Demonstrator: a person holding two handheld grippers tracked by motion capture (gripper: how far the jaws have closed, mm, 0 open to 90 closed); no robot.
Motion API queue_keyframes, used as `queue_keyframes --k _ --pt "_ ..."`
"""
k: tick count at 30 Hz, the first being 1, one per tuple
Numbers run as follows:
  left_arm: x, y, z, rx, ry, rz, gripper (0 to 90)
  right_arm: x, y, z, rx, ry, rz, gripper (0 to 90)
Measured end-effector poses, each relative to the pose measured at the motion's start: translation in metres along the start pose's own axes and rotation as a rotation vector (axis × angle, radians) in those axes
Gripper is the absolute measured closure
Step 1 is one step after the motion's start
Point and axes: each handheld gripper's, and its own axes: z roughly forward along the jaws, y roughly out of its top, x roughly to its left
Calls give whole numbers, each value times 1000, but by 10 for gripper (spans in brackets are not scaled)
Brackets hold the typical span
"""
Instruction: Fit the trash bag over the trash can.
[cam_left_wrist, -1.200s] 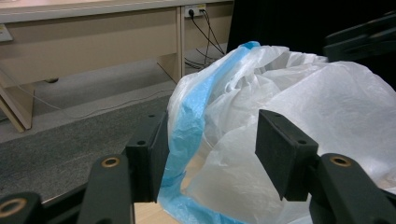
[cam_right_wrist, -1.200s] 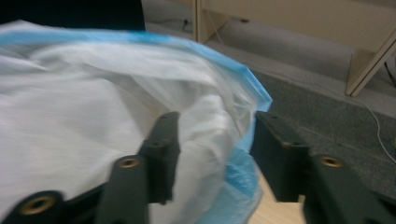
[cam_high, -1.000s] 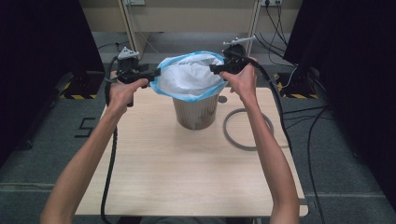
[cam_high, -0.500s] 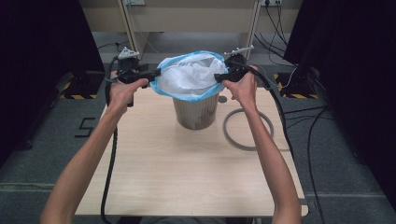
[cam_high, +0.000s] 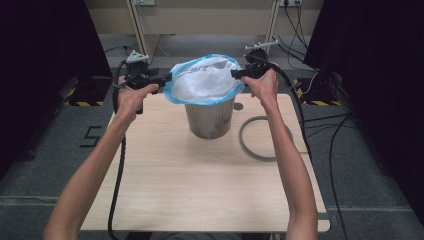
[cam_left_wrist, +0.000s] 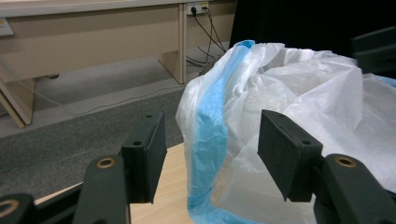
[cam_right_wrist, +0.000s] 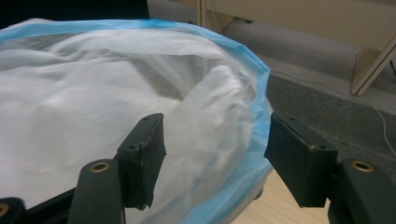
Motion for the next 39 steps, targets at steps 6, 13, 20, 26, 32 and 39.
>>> queue_keyframes --k 6,13,20,26,32,39 --pt "-3 0 7 0 1 -10 416 22 -15 -22 -5 16 -28 329" --pt "1 -3 34 23 3 -49 426 26 -20 -15 25 10 -26 322" --pt "8 -8 45 3 -21 -55 690 21 -23 -18 29 14 -15 343" --pt "11 -12 45 4 -4 -25 829 19 -29 -25 -1 42 1 370" --pt "10 -22 48 19 -18 -23 844 18 -38 -26 16 33 -4 379" --pt "13 -29 50 25 -18 -24 860 11 -56 -19 32 47 -1 542"
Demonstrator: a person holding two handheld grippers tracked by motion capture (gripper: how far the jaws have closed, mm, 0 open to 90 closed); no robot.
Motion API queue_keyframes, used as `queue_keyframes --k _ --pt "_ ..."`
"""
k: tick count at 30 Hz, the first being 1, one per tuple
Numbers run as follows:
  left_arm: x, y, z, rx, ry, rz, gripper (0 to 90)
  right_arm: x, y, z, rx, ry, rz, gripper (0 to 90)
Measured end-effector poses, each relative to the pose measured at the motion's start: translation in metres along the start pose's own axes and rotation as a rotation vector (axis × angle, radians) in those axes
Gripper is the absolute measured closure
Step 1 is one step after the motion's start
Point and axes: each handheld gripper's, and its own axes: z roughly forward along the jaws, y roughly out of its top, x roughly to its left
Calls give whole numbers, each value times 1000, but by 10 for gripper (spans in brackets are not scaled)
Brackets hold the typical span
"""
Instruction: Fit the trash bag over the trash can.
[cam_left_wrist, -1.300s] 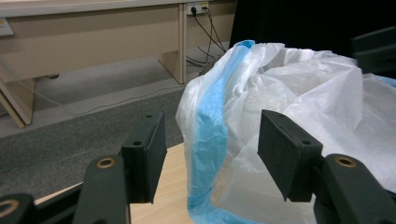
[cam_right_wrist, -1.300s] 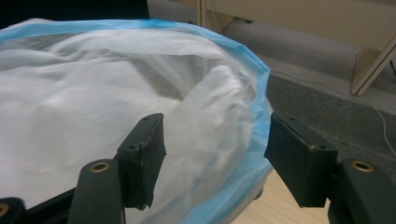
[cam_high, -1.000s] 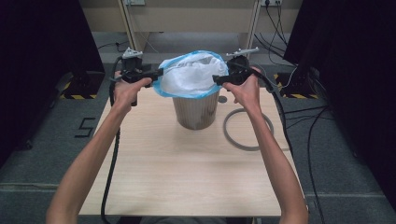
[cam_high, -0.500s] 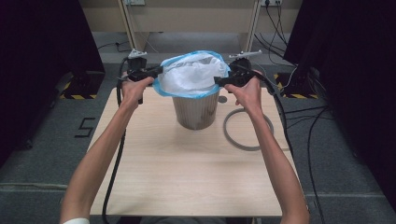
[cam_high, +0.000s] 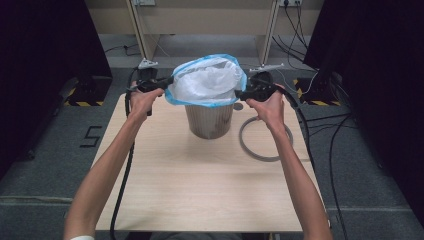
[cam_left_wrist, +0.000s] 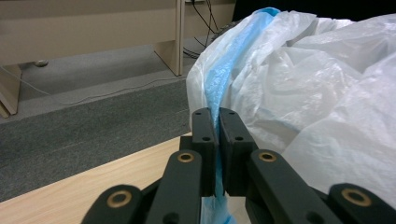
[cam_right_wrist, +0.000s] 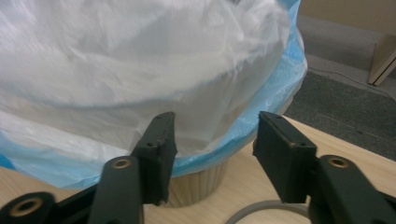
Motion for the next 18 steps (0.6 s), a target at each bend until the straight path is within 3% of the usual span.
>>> queue_keyframes --k 4,7,10,18 --pt "2 -3 2 4 8 7 866 -2 -9 13 22 26 -41 749" --pt "4 -7 3 12 12 10 873 -7 -16 23 24 24 -61 856" --pt "7 -11 5 20 24 18 883 -15 -20 32 40 22 -55 900" --pt "16 -38 16 70 27 2 887 -33 -29 51 72 -2 -33 900"
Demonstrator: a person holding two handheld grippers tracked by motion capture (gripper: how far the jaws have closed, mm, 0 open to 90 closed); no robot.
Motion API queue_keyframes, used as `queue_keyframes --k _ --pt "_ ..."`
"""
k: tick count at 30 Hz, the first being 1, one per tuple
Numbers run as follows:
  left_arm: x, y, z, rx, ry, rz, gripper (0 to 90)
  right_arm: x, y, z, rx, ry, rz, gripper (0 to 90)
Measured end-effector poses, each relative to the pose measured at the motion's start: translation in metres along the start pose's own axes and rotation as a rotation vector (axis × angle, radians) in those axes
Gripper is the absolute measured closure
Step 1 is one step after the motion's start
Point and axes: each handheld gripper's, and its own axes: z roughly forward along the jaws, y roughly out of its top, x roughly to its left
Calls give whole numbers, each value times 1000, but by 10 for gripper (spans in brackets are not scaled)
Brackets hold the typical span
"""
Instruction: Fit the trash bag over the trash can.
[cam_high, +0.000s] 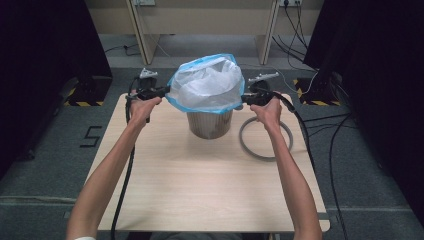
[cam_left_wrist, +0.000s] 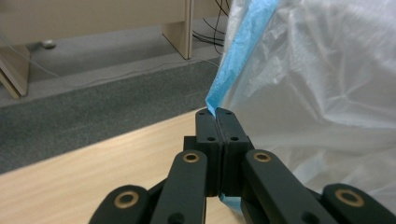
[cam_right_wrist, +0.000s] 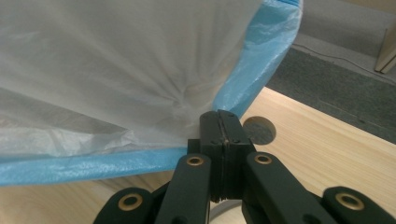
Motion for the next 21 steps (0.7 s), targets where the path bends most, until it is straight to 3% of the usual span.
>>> queue_keyframes --k 3,5,10,15,18,21 --pt "-2 -10 1 9 -14 8 879 -4 1 2 7 -16 -14 894" --pt "-2 -12 -2 5 -24 -2 822 -5 3 -1 9 -31 -1 746" --pt "0 2 -24 -36 -19 -1 655 0 24 -35 -94 -99 21 532" --pt "-3 23 -48 -87 -27 13 536 17 53 -60 -194 -66 61 434" --pt "-5 30 -52 -93 -13 17 513 31 61 -55 -171 -42 53 405" --pt "-6 36 -52 -103 -5 5 506 39 65 -44 -126 -50 52 408"
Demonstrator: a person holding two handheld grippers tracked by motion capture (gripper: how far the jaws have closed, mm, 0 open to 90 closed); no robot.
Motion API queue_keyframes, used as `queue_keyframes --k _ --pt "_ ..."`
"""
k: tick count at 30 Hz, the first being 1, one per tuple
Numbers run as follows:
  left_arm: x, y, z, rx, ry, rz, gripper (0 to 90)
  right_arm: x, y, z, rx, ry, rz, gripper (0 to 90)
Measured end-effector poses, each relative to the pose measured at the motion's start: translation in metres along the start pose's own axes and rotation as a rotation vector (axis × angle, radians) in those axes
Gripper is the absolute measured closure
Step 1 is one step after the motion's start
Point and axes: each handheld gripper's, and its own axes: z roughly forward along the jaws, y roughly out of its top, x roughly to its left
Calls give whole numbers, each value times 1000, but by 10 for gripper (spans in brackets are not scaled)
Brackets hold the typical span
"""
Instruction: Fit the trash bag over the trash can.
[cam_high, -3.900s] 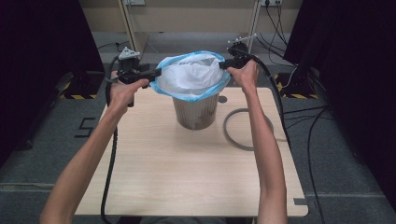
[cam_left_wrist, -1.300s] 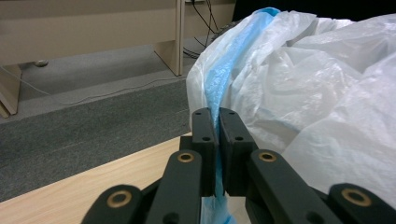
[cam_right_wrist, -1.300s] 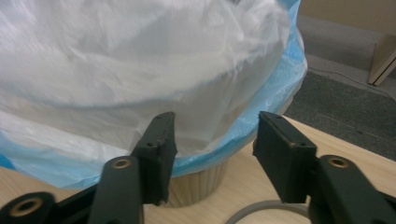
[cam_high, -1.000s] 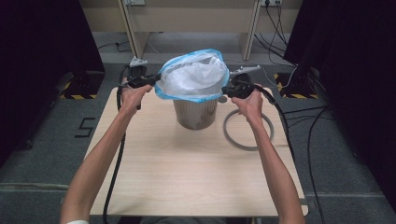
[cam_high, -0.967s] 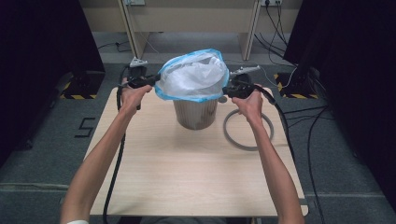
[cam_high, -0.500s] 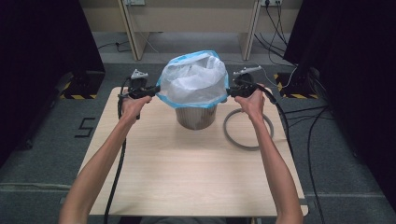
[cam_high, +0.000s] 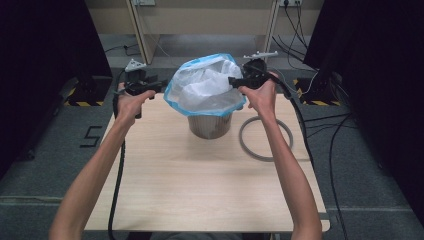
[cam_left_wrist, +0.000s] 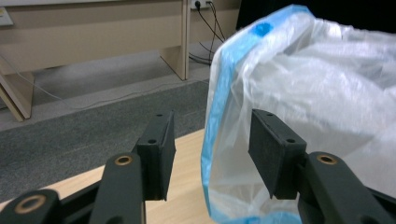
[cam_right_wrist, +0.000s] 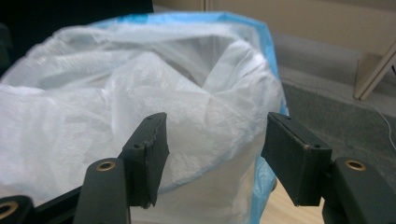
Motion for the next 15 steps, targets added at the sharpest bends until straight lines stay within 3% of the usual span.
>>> queue_keyframes --k 3,9,13,15 --pt "-1 4 3 3 9 3 497 -4 1 11 38 -44 4 470" --pt "-4 12 10 -18 7 -34 488 -25 13 32 48 -34 -4 674" --pt "-10 16 14 -10 6 -21 488 -37 23 49 45 -1 -51 697" --pt "-12 18 14 -13 5 -15 487 -40 27 51 40 -21 -67 644"
